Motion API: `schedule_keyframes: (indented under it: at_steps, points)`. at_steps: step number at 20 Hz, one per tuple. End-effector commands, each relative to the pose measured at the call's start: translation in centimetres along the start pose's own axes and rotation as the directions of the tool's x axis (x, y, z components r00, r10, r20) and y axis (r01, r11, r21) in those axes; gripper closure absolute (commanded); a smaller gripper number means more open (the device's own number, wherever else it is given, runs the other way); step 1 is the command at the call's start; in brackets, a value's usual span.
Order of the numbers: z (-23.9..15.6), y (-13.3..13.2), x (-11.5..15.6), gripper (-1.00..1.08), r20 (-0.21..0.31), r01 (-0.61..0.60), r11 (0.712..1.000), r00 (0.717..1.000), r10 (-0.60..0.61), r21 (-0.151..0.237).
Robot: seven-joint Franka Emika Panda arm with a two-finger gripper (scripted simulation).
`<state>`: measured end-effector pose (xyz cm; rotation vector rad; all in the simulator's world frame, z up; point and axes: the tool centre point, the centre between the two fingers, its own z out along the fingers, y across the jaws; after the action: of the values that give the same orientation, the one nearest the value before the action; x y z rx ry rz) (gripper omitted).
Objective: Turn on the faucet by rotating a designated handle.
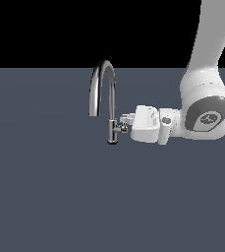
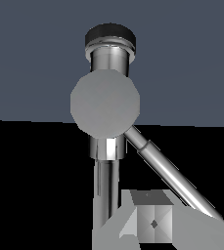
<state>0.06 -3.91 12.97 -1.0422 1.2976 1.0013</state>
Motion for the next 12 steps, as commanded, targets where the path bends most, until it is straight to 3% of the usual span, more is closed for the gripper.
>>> schedule_keyframes:
  at_steps: [1, 4, 5, 12]
  points:
    - [-0.6, 1.9, 1.2, 1.08, 0.0, -0.024, 1.0, 1.0, 0.024, 0.0]
    - [-0.6, 2.8, 1.5, 1.08, 0.0, -0.024, 1.0, 1.0, 0.024, 0.0]
    - [0.2, 1.5, 0.3, 1.08, 0.006, 0.002, 1.0, 1.0, -0.002, -0.008]
    - [-0.4, 3.4, 4.7, 1.08, 0.002, -0.016, 1.0, 1.0, 0.016, -0.003]
